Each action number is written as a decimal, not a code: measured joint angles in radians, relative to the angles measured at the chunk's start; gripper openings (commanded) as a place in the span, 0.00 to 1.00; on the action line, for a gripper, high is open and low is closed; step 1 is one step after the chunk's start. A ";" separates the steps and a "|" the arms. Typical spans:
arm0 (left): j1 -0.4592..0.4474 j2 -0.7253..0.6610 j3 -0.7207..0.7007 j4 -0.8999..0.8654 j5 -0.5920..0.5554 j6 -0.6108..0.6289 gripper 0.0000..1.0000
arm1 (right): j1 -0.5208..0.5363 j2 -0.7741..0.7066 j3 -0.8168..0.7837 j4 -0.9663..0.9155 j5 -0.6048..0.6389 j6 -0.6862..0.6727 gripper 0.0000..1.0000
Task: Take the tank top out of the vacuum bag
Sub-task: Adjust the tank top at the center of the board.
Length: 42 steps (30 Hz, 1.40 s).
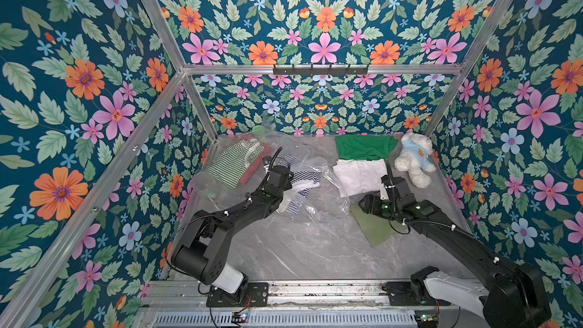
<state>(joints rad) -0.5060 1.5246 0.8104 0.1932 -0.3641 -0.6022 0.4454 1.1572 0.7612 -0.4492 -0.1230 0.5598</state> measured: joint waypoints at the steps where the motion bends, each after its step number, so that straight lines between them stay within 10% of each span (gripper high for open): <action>1: 0.000 -0.003 0.000 0.000 0.000 0.000 0.00 | 0.033 0.033 0.019 -0.027 0.032 -0.019 0.82; 16: -0.002 -0.031 -0.019 0.001 -0.008 0.000 0.00 | 0.191 0.395 0.156 -0.155 0.283 -0.129 0.53; 27: -0.001 -0.035 -0.031 0.000 -0.016 0.000 0.00 | 0.179 0.546 0.194 -0.082 0.325 -0.112 0.13; 36: 0.000 -0.073 -0.052 -0.008 -0.051 0.007 0.00 | 0.133 0.641 0.279 0.096 0.275 -0.089 0.11; 42: 0.000 -0.089 -0.065 -0.015 -0.062 0.007 0.00 | 0.132 0.620 0.274 0.158 0.204 -0.096 0.32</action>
<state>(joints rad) -0.5056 1.4353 0.7452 0.1780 -0.4259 -0.5949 0.5774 1.7767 1.0351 -0.2909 0.0807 0.4637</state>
